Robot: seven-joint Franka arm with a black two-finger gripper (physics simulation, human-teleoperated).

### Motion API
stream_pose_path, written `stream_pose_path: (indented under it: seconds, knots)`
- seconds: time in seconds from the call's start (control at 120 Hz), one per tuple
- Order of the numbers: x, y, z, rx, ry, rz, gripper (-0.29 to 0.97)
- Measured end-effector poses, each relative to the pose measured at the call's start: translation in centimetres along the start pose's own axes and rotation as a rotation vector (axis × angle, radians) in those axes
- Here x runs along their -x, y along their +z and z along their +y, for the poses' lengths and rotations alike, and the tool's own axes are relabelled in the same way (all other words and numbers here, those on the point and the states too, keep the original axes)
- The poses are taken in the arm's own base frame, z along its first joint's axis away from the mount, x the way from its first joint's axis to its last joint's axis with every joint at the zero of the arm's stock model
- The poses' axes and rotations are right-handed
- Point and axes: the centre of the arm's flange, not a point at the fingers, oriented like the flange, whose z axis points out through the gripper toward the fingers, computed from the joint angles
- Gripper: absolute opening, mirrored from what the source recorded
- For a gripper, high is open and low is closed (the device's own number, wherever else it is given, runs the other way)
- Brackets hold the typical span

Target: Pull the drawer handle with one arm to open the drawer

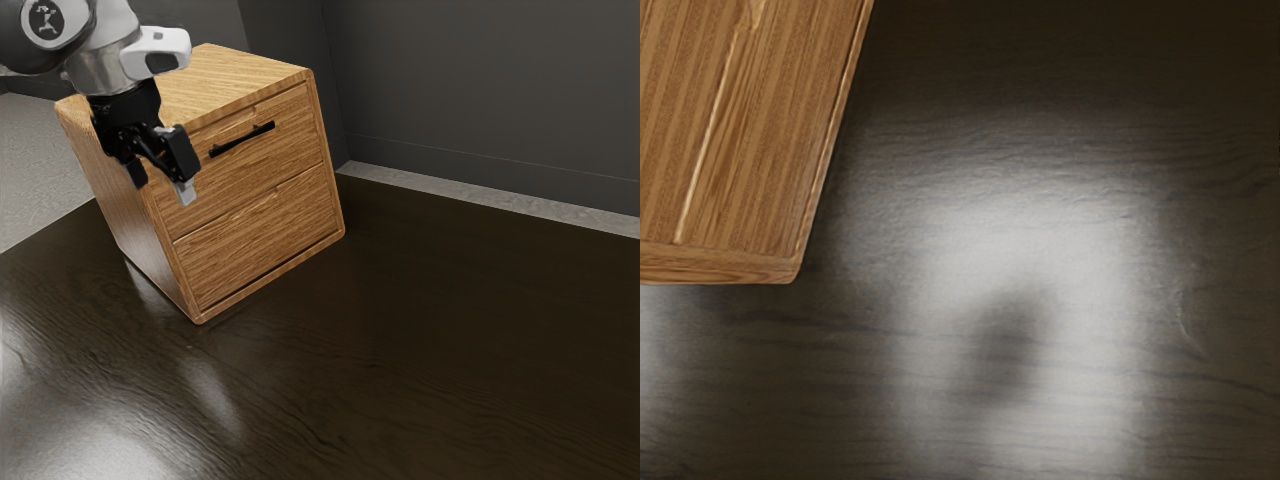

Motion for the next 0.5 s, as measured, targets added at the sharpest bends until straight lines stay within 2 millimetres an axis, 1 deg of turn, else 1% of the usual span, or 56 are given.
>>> stream_pose_path:
  seconds: [0.025,0.067,0.117,0.133,0.15,0.167,0.183,0.233,0.25,0.267,0.292,0.325,0.375,0.5]
  knots:
    - [-0.3,0.7,0.1,0.004,0.004,0.006,0.68]
    - [-0.9,1.3,0.2,0.004,0.007,0.029,0.68]
    - [-2.4,1.6,0.0,-0.016,0.003,0.057,0.68]
    - [-3.0,1.7,0.3,-0.023,0.009,0.066,0.68]
    - [-3.7,1.6,1.1,-0.029,0.023,0.079,0.68]
    - [-4.4,1.3,2.6,-0.034,0.050,0.094,0.68]
    - [-5.1,1.0,4.8,-0.037,0.088,0.110,0.68]
    - [-7.0,0.5,13.2,-0.032,0.229,0.147,0.68]
    - [-7.4,0.5,15.4,-0.028,0.266,0.154,0.68]
    - [-7.7,0.6,16.9,-0.022,0.292,0.160,0.68]
    - [-7.9,0.5,18.3,-0.011,0.319,0.167,0.68]
    - [-8.1,0.4,18.9,-0.001,0.336,0.175,0.68]
    - [-8.2,0.3,19.2,0.009,0.349,0.180,0.68]
    - [-8.6,0.7,18.5,0.046,0.372,0.178,0.68]
